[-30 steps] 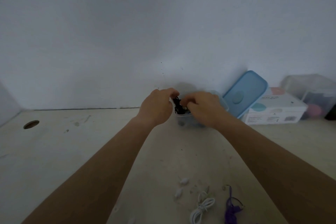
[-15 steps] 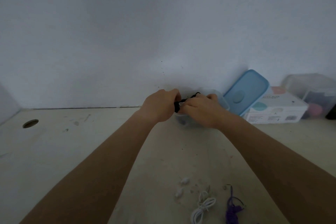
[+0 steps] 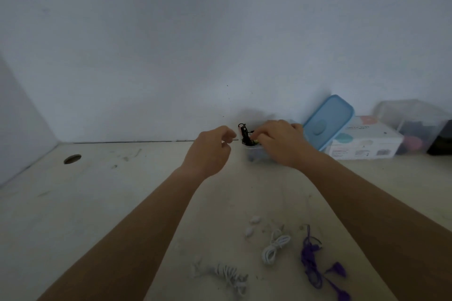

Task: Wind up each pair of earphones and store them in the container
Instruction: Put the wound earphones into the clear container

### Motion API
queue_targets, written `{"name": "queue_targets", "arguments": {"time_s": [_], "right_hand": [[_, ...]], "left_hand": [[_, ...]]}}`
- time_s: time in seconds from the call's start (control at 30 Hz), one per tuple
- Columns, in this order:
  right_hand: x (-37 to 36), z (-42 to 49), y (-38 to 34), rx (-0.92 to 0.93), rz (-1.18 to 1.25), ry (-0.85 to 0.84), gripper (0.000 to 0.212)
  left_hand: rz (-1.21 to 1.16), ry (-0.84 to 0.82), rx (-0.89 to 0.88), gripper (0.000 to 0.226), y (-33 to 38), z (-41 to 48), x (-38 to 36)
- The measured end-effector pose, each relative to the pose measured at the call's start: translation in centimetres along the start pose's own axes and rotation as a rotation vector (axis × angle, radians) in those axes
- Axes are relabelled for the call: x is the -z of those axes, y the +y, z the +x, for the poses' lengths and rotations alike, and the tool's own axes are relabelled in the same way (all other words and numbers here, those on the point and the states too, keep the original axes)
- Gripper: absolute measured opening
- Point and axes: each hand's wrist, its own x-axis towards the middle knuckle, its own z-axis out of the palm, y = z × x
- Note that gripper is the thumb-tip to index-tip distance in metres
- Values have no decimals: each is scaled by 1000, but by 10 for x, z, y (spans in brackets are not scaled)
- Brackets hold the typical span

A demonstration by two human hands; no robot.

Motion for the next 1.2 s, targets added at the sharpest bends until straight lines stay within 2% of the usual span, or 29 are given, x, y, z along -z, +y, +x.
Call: {"name": "queue_targets", "arguments": {"time_s": [0.17,0.27,0.4,0.57,0.63,0.8,0.9,1.03,1.2], "right_hand": [[15,-39,-14,0,57,-70,30],[21,-69,-21,30,139,-151,25],[22,-110,-25,84,65,-319,22],[23,-150,-27,49,39,-440,21],[19,-158,-25,50,29,-463,20],[15,-163,-30,47,89,-399,25],[9,-159,-37,36,122,-349,19],[-3,-150,-47,66,23,-216,14],[-22,-139,-57,84,-74,-356,29]], "left_hand": [[37,-55,0,27,16,-42,8],[73,-155,-16,21,26,-72,10],[141,-313,-23,16,41,-107,5],[194,-374,-23,21,49,-135,-6],[165,-328,-10,25,49,-140,-5],[50,-198,40,35,37,-146,22],[28,-159,50,32,26,-151,41],[30,-41,81,21,6,-156,60],[40,86,170,20,-18,-159,76]]}}
